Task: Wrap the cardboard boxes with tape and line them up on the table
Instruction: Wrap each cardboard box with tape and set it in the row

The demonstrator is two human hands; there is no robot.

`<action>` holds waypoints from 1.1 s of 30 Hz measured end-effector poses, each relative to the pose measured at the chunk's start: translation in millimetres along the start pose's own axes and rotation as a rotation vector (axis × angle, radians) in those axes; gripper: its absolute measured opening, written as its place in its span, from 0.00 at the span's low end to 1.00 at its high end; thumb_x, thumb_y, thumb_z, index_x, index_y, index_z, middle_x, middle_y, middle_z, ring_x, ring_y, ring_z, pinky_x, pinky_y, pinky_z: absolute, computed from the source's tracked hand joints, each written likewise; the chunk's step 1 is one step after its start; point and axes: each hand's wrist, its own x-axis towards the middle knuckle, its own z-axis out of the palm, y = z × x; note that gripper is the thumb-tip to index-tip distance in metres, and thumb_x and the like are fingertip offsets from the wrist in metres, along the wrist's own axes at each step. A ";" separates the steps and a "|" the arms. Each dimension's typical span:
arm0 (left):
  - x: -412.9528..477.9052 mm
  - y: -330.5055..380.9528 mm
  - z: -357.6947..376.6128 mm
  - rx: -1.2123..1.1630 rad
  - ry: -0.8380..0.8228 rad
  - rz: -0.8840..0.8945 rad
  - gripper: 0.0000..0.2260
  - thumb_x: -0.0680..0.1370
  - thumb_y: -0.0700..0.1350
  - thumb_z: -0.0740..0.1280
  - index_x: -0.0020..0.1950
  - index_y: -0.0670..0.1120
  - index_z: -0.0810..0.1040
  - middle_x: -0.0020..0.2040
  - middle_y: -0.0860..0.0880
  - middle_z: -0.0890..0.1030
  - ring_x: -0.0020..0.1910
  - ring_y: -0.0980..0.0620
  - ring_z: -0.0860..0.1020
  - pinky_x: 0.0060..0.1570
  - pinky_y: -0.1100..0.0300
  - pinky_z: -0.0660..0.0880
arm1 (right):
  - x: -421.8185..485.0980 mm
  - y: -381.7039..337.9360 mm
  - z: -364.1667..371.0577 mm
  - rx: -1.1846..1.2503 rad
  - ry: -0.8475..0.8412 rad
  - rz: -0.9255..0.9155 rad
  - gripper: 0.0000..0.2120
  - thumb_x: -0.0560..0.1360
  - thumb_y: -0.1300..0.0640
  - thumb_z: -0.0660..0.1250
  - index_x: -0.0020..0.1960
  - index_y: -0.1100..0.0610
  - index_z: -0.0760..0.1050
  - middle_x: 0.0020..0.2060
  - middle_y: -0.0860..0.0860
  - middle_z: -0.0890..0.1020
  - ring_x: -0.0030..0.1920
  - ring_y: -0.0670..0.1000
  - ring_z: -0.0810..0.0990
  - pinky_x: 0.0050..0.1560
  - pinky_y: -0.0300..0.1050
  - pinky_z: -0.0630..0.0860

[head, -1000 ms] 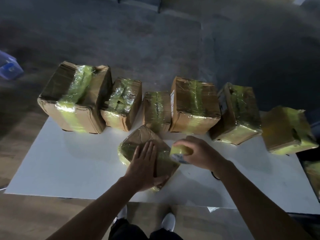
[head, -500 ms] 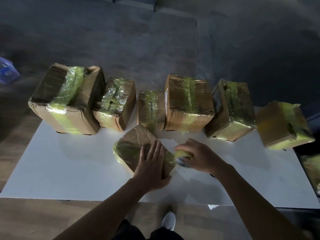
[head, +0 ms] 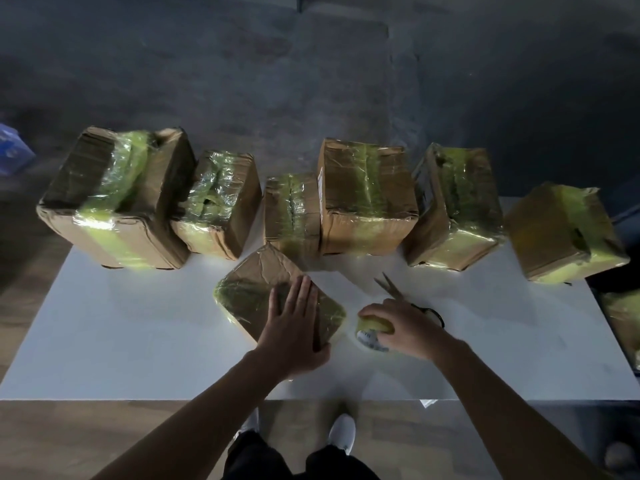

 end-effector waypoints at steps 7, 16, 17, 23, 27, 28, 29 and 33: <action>7.9 39.2 -18.7 0.027 -0.085 0.034 0.44 0.76 0.59 0.64 0.78 0.50 0.35 0.77 0.42 0.31 0.74 0.30 0.37 0.67 0.27 0.47 | 15.1 3.4 27.8 -0.070 -0.012 -0.046 0.21 0.75 0.53 0.68 0.65 0.42 0.68 0.46 0.44 0.68 0.45 0.47 0.73 0.41 0.39 0.68; 7.1 13.6 -48.3 -0.007 -0.026 0.029 0.27 0.79 0.51 0.61 0.75 0.50 0.56 0.77 0.43 0.52 0.74 0.31 0.47 0.66 0.31 0.64 | 4.1 -10.6 15.1 0.105 0.231 -0.173 0.24 0.72 0.62 0.70 0.65 0.46 0.74 0.47 0.50 0.74 0.44 0.50 0.76 0.42 0.44 0.76; 5.7 5.8 -54.4 -0.072 0.045 0.036 0.25 0.78 0.52 0.62 0.74 0.50 0.60 0.74 0.43 0.57 0.74 0.34 0.50 0.64 0.35 0.68 | 2.5 -13.9 8.0 0.131 0.311 -0.220 0.26 0.71 0.63 0.70 0.66 0.45 0.73 0.47 0.50 0.74 0.43 0.49 0.76 0.40 0.44 0.76; -0.5 -40.7 -85.9 -0.479 0.266 0.026 0.25 0.76 0.54 0.68 0.69 0.49 0.67 0.67 0.47 0.67 0.67 0.47 0.65 0.59 0.51 0.74 | 6.6 -51.0 -40.5 0.304 0.426 -0.325 0.23 0.75 0.53 0.68 0.66 0.37 0.69 0.48 0.46 0.76 0.48 0.46 0.77 0.45 0.36 0.73; -8.8 -59.2 -89.7 -0.539 0.320 0.029 0.26 0.74 0.55 0.71 0.69 0.49 0.68 0.67 0.49 0.68 0.64 0.49 0.70 0.59 0.55 0.73 | 10.1 -56.7 -65.5 0.175 0.391 -0.360 0.20 0.72 0.56 0.68 0.62 0.43 0.75 0.47 0.45 0.78 0.45 0.40 0.75 0.43 0.31 0.69; -11.1 -61.0 -88.9 -0.548 0.325 0.035 0.26 0.74 0.55 0.71 0.69 0.50 0.69 0.67 0.49 0.68 0.64 0.49 0.70 0.59 0.55 0.73 | 9.6 -56.1 -69.3 0.179 0.362 -0.350 0.19 0.72 0.55 0.67 0.62 0.44 0.76 0.49 0.45 0.79 0.46 0.40 0.76 0.44 0.32 0.71; -12.8 -62.4 -87.8 -0.554 0.330 0.040 0.26 0.74 0.55 0.71 0.69 0.50 0.69 0.67 0.49 0.67 0.65 0.49 0.70 0.59 0.55 0.73 | 9.3 -56.2 -71.2 0.170 0.328 -0.344 0.19 0.72 0.55 0.67 0.63 0.45 0.75 0.51 0.45 0.79 0.47 0.41 0.76 0.44 0.35 0.73; -16.7 -68.6 -86.5 -0.589 0.355 0.033 0.27 0.74 0.55 0.71 0.69 0.50 0.68 0.68 0.49 0.67 0.62 0.49 0.71 0.58 0.56 0.73 | 12.4 -67.5 -64.8 0.159 0.301 -0.354 0.19 0.72 0.59 0.67 0.62 0.48 0.75 0.54 0.44 0.78 0.50 0.42 0.76 0.47 0.37 0.74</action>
